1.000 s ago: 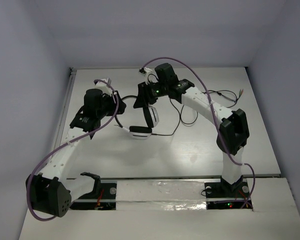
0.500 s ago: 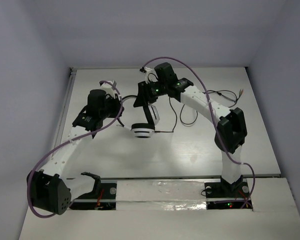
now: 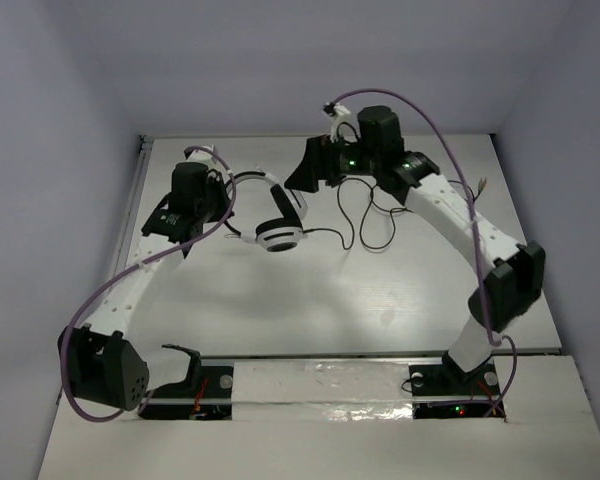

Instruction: Wrap the headphones

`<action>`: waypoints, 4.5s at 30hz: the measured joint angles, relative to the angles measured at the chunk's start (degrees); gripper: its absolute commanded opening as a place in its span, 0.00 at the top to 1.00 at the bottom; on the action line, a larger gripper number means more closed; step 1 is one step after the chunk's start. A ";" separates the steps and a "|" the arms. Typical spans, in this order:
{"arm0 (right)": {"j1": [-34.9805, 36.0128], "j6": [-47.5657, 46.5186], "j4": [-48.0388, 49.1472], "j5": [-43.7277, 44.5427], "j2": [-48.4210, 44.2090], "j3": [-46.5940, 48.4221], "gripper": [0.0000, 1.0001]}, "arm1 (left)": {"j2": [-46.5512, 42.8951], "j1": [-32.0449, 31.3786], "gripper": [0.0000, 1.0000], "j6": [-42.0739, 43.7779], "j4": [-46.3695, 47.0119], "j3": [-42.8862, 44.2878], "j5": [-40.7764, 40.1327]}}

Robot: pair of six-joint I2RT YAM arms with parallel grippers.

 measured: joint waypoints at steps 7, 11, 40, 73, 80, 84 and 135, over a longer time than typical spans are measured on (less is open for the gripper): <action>-1.44 -1.27 9.31 8.35 -21.31 -10.78 0.77 | 3.48 7.61 1.00 -1.31 -0.09 0.63 2.27; -1.33 -1.53 18.67 14.34 -35.30 -24.09 1.00 | 3.63 11.10 1.00 -3.23 -0.59 1.92 4.90; -2.01 -11.69 36.79 29.66 -14.64 -41.48 0.19 | 7.26 15.72 1.00 -11.28 -5.88 28.00 29.31; -0.76 -0.83 62.49 13.38 6.80 -34.99 0.23 | 7.37 17.92 1.00 -40.74 13.14 31.69 50.16; -0.57 1.64 63.58 11.56 14.27 -33.90 0.23 | 7.37 17.92 1.00 -46.18 18.53 31.69 52.41; -0.61 2.10 63.58 10.43 14.97 -33.00 0.41 | 7.37 17.94 1.00 -47.58 19.43 31.69 53.13; 41.46 -6.60 -22.91 46.07 -2.64 -7.13 1.00 | 1.64 -1.95 1.00 -34.34 22.18 -12.70 -33.33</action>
